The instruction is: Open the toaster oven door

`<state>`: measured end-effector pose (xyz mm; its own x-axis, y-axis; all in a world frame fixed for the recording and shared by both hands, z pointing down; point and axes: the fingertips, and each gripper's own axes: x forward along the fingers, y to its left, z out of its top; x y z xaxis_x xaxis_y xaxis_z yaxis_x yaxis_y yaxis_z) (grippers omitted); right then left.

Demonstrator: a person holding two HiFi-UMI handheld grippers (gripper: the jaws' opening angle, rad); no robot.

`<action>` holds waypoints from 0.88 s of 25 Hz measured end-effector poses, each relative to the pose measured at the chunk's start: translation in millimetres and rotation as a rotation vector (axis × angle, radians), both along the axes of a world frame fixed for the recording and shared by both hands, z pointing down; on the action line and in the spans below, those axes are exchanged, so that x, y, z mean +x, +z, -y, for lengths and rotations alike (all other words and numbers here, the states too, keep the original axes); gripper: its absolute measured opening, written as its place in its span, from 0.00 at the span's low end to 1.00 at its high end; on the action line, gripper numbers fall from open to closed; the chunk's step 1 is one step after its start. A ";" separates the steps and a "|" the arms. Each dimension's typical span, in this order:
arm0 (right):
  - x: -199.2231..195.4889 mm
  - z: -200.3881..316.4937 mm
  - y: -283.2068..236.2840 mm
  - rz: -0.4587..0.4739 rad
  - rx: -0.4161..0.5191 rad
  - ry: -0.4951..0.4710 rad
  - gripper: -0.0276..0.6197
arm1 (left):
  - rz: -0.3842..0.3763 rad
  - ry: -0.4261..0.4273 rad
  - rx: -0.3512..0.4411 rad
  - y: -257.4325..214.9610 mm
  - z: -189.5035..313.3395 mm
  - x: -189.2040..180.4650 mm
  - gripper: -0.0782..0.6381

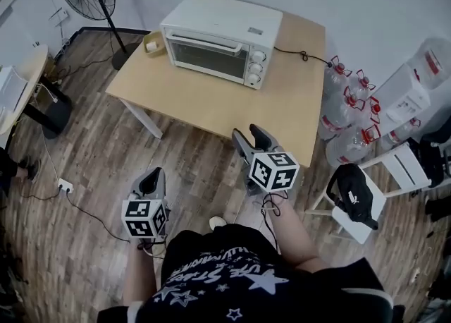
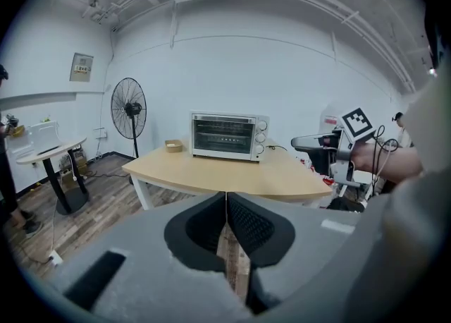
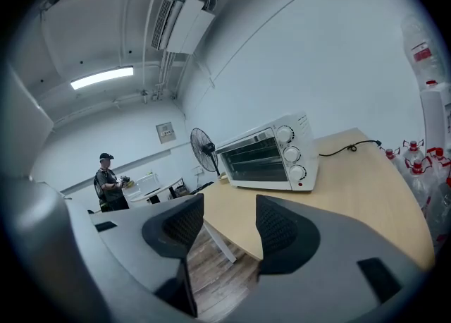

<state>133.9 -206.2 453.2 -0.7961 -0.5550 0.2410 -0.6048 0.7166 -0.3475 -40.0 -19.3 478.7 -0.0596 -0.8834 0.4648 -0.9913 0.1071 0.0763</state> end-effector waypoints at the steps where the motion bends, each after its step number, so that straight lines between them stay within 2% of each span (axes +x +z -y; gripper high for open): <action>1: -2.0 4.6 0.4 0.003 -0.004 0.003 0.38 | 0.000 0.001 0.001 -0.8 4.2 -2.1 0.14; 9: -29.7 32.9 3.4 0.001 -0.004 0.010 0.37 | -0.011 0.023 0.005 1.4 35.7 -33.5 0.14; 14: -43.5 62.1 -2.7 -0.004 0.011 0.082 0.37 | -0.017 0.071 0.031 -0.6 79.5 -69.4 0.14; 22: -67.6 114.3 -15.6 -0.018 0.028 0.251 0.35 | -0.023 0.203 0.081 -12.7 173.3 -137.0 0.14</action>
